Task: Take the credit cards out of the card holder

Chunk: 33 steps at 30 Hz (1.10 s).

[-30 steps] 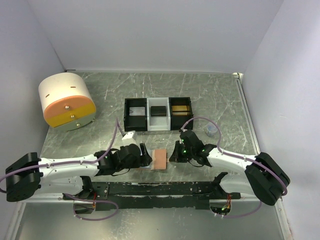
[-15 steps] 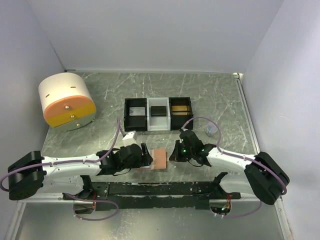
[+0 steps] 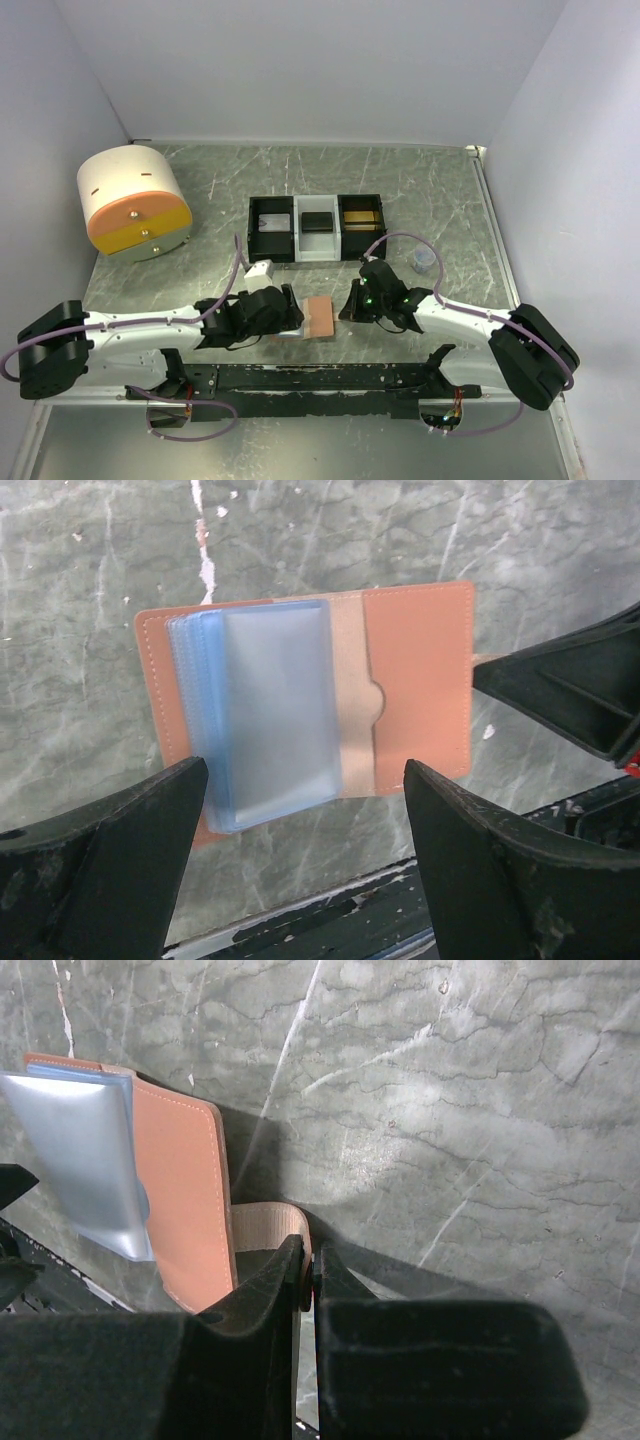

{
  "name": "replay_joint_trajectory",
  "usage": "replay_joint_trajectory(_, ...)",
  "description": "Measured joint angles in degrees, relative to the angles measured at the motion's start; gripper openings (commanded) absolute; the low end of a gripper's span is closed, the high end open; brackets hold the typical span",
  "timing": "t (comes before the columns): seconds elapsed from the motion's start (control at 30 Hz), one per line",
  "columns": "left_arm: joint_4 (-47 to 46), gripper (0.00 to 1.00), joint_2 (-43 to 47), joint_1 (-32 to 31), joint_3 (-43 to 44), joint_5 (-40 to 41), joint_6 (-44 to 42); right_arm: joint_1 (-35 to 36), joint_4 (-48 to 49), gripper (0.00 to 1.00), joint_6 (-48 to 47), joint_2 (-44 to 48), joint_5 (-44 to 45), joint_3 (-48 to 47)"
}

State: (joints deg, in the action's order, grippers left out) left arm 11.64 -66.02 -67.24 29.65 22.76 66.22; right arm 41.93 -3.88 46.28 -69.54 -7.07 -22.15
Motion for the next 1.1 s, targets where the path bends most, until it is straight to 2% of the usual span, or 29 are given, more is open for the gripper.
replay_joint_trajectory(0.43,0.5,0.80,-5.6,0.0,2.3,-0.3,-1.1,0.0,1.0,0.00,0.1,-0.1,0.0,0.3)
replay_joint_trajectory(0.63,-0.2,0.68,-5.8,0.0,3.0,-0.6,-1.7,-0.1,2.2,0.00,0.3,-0.1,-0.3,0.9)
replay_joint_trajectory(0.97,-6.5,0.65,-5.2,0.0,3.0,-4.1,-4.8,-0.2,2.6,0.00,0.4,0.0,-0.5,1.1)
replay_joint_trajectory(1.1,-9.9,0.65,-7.7,0.0,3.4,-6.8,-6.0,-0.2,2.5,0.04,0.4,0.2,-0.5,1.1)
